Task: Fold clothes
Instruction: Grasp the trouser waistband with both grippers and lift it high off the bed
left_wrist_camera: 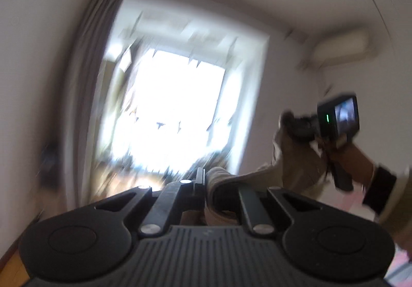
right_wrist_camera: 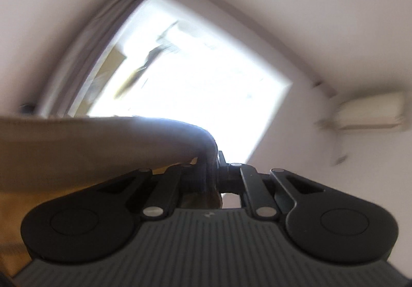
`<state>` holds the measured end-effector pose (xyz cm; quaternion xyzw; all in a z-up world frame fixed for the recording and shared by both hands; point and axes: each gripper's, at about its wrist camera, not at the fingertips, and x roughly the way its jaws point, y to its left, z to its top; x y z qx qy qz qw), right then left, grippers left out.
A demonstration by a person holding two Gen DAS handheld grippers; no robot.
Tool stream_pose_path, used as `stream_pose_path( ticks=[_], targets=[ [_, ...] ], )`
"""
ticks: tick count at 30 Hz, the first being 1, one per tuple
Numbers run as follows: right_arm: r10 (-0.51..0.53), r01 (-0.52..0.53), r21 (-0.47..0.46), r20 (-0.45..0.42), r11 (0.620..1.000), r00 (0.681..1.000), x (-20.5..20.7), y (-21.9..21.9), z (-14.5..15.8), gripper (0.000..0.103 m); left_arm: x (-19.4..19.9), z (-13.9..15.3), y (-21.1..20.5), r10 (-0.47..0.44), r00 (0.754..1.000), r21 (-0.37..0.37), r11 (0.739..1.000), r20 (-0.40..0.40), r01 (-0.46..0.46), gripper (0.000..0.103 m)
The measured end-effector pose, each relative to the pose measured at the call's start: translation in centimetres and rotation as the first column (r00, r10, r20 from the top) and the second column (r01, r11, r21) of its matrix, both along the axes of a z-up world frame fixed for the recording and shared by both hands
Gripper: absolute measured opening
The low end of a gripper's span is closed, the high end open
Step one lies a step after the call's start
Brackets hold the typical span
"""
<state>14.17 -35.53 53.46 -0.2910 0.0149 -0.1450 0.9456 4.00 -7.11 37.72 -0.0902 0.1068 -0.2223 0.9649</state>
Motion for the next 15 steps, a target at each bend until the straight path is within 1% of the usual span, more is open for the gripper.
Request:
stream_pose_path(
  ticks=[1,2,3,5,7,9,11,13,14,15],
  targets=[
    [0.024,-0.023,0.014,-0.043,1.0,0.999,1.5,1.6,-3.6,0.005,0.1,-3.4,1.3,0.031,0.997,0.017,0.999,-0.067,-0.03,0.006],
    [0.047,-0.045,0.028,-0.085,0.999,0.995,3.0,3.4,-7.3,0.005,0.3,-7.1,3.0,0.072,0.988,0.034,0.997,-0.139,-0.068,0.006],
    [0.071,-0.066,0.042,-0.127,0.997,0.989,4.5,5.1,-11.1,0.005,1.3,-10.5,4.7,0.112,0.973,0.05,0.993,-0.202,-0.104,0.006],
    [0.119,-0.106,0.074,-0.21,0.992,0.97,7.5,8.6,-18.6,0.004,2.3,-17.4,8.3,0.193,0.929,0.084,0.981,-0.315,-0.175,0.006],
    [0.164,-0.149,0.073,-0.273,0.986,0.948,9.4,12.3,-26.7,0.004,2.7,-23.5,11.7,0.271,0.879,0.12,0.962,-0.392,-0.243,0.006],
    [0.205,-0.188,0.083,-0.333,0.979,0.92,10.9,16.1,-33.5,0.004,4.3,-29.0,15.1,0.345,0.824,0.154,0.939,-0.45,-0.309,0.006],
    [0.241,-0.219,0.1,-0.419,0.97,0.876,13.1,20.2,-39.5,0.004,5.9,-33.2,18.9,0.41,0.761,0.178,0.91,-0.503,-0.373,0.006],
    [0.273,-0.245,0.123,-0.479,0.962,0.834,15.0,25.6,-43.3,0.004,7.3,-36.8,22.9,0.465,0.693,0.193,0.879,-0.551,-0.436,0.006],
    [0.28,-0.259,0.112,-0.504,0.959,0.817,15.6,27.6,-45.3,0.004,7.9,-38.2,24.6,0.483,0.661,0.197,0.865,-0.574,-0.462,0.006],
    [0.29,-0.279,0.101,-0.524,0.955,0.801,16.1,29.4,-46.9,0.004,8.9,-39.0,25.7,0.501,0.636,0.209,0.853,-0.587,-0.478,0.006]
  ],
)
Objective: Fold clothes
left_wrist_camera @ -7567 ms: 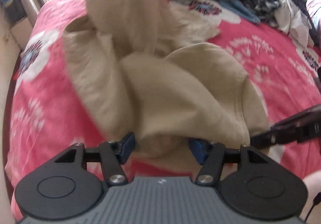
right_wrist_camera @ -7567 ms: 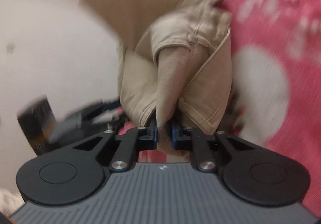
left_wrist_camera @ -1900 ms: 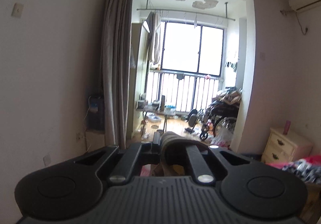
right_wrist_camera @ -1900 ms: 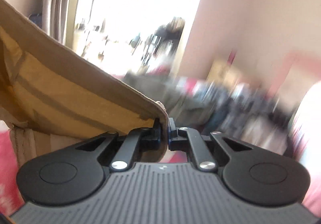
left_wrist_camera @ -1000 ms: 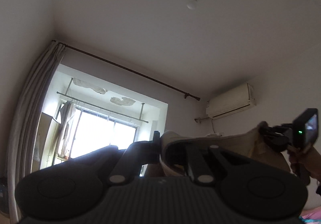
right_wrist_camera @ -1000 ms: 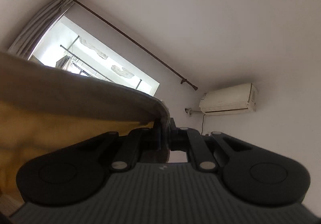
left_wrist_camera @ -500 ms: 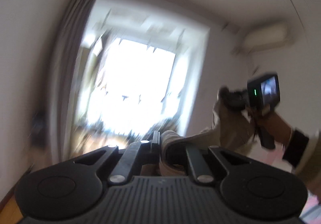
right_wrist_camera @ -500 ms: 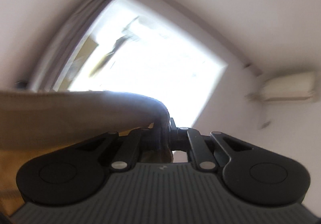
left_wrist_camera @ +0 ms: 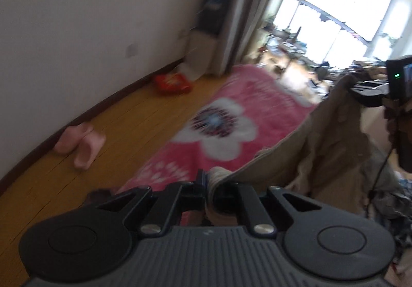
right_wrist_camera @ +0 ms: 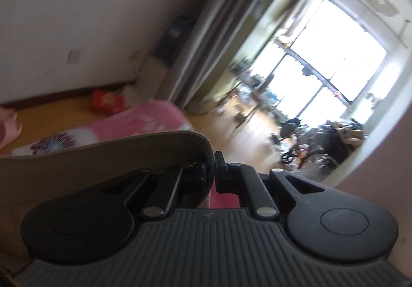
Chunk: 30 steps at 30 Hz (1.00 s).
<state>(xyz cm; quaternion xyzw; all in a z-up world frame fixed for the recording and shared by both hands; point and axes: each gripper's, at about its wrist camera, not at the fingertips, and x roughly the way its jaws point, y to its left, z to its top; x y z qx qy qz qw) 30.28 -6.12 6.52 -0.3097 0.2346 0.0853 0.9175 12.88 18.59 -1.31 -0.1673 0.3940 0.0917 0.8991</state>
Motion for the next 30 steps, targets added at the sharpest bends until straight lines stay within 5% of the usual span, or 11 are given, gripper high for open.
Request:
stream_pose_path(
  ticks=[6,10,13,16,19,23,26,30],
  targets=[
    [0.11,-0.12,-0.054,-0.172,0.991,0.979,4.8,11.1,-3.0,0.004,-1.6,-6.2,4.7,0.094,0.981,-0.06,0.993,-0.169,-0.106,0.007],
    [0.121,-0.15,-0.081,-0.287,0.985,0.95,6.2,14.6,-9.4,0.004,-1.2,-9.0,7.6,0.136,0.962,-0.111,0.98,-0.236,-0.165,0.01],
    [0.087,-0.131,-0.099,-0.359,0.986,0.929,8.9,14.4,-12.6,0.005,-1.0,-9.5,9.4,0.135,0.949,-0.166,0.968,-0.286,-0.188,0.025],
    [0.066,-0.147,-0.132,-0.484,0.98,0.873,11.2,15.1,-17.3,0.008,-1.0,-9.6,10.7,0.115,0.937,-0.213,0.958,-0.33,-0.193,0.042],
    [0.098,-0.253,-0.223,-0.537,0.941,0.838,11.3,16.1,-20.1,0.023,-0.7,-9.4,11.9,0.07,0.942,-0.268,0.949,-0.329,-0.164,0.051],
    [0.273,-0.42,-0.235,-0.476,0.877,0.836,10.0,16.2,-17.6,0.068,-0.8,-8.7,12.6,0.03,0.952,-0.334,0.933,-0.305,-0.136,0.052],
    [0.384,-0.468,-0.131,-0.405,0.874,0.83,9.8,15.6,-13.5,0.079,-0.9,-9.6,13.6,0.041,0.945,-0.448,0.873,-0.323,-0.192,0.053],
    [0.416,-0.435,0.039,-0.375,0.9,0.828,10.1,15.4,-9.9,0.081,-1.5,-10.7,15.4,0.033,0.928,-0.564,0.787,-0.37,-0.253,0.052]
  ],
)
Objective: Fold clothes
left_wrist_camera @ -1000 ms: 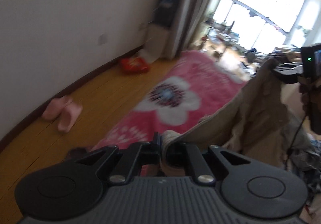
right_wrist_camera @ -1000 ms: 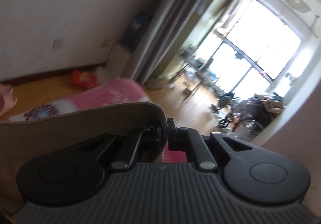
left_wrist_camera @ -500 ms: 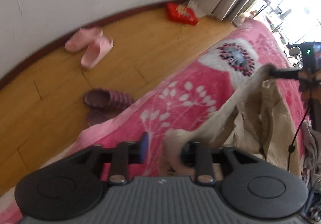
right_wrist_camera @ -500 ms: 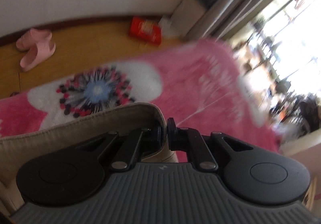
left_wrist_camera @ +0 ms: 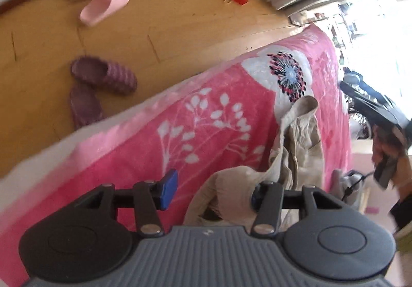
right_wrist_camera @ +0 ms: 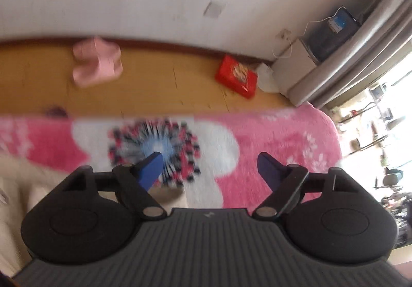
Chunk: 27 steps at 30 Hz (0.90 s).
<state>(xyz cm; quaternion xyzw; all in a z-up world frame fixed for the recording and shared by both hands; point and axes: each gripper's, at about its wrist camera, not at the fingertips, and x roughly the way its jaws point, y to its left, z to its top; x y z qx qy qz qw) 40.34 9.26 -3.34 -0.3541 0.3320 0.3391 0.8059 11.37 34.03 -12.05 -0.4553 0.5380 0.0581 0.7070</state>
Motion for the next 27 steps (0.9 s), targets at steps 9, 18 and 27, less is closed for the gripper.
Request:
stream_pose_path(
  ticks=[9,18,27],
  targets=[
    [-0.249,0.324,0.264,-0.282,0.908,0.927,-2.4,-8.3,2.9,0.081,1.8,0.7,2.2,-0.322,0.945,0.016,0.946,-0.05,0.323,0.057],
    [-0.429,0.472,0.062,-0.33,0.879,0.841,-7.1,-15.8,-0.6,0.081,3.4,5.9,4.3,-0.341,0.9,-0.027,0.932,0.273,0.361,0.081],
    [-0.443,0.49,0.076,-0.322,0.868,0.836,-7.1,-17.0,-3.5,0.081,0.6,0.1,-2.6,-0.49,0.872,0.347,0.817,-0.001,0.46,0.076]
  ],
)
